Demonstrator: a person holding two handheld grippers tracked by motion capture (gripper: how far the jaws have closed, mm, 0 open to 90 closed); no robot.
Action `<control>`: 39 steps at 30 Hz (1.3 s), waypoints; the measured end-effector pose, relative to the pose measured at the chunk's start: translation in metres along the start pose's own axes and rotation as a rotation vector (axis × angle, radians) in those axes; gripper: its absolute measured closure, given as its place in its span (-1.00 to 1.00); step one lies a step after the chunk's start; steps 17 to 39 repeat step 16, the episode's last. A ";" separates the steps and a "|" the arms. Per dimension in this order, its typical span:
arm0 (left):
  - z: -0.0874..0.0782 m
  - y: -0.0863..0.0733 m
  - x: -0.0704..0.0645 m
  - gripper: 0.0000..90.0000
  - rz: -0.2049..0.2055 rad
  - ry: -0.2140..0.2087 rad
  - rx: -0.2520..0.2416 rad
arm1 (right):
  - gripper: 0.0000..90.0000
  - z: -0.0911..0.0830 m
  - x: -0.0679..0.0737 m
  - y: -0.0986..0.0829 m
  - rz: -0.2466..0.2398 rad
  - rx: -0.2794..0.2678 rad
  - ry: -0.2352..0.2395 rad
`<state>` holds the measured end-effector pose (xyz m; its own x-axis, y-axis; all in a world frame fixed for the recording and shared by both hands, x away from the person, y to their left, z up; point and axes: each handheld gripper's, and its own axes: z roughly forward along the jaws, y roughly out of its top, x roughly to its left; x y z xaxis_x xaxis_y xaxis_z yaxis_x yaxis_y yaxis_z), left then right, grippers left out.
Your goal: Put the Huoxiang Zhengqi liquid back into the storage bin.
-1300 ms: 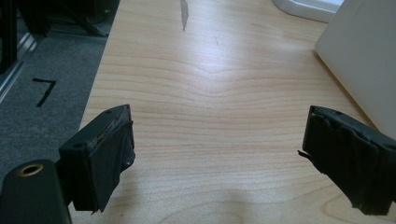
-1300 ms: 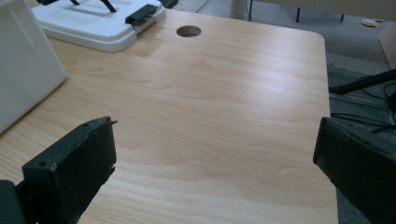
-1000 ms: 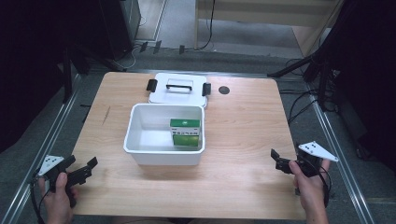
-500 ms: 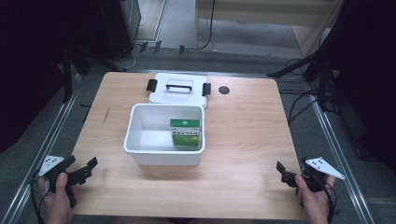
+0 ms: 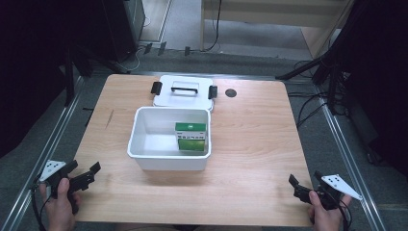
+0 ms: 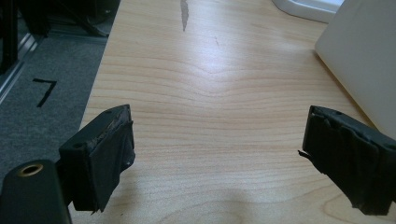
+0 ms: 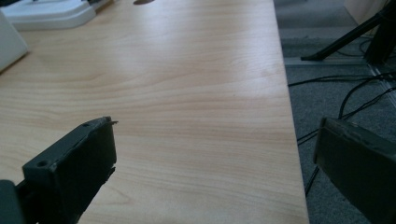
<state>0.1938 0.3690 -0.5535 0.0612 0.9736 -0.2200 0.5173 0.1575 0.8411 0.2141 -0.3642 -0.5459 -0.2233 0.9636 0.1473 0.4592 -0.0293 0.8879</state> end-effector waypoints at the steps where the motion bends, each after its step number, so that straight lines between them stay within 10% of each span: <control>1: 0.000 0.000 0.000 -0.78 0.000 0.000 0.000 | -1.00 0.000 0.000 0.000 0.000 0.000 0.000; 12: 0.001 0.001 0.000 -0.78 0.004 0.000 0.001 | -0.71 -0.004 0.003 -0.002 0.004 -0.042 -0.068; 39: 0.001 0.001 0.000 -0.78 0.003 0.004 0.004 | -0.71 -0.003 0.001 -0.002 0.011 -0.032 -0.024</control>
